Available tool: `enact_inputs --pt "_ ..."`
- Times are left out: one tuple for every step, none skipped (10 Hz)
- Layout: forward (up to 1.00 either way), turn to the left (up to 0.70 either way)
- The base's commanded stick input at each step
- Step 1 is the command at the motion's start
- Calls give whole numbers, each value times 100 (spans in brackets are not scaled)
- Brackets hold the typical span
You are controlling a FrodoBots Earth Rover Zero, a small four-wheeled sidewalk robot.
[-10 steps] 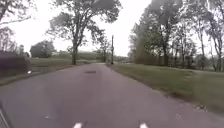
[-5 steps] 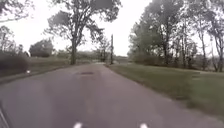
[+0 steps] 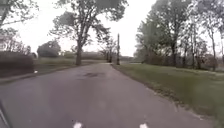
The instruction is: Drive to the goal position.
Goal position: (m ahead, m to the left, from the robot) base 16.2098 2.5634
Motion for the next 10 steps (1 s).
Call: enact_inputs --pt "100 27" --pt "100 39" --pt "100 30" --pt "100 13" --pt "100 12" --pt "100 40" --pt "100 40" --pt "100 40" --pt "100 26" --pt "100 10"
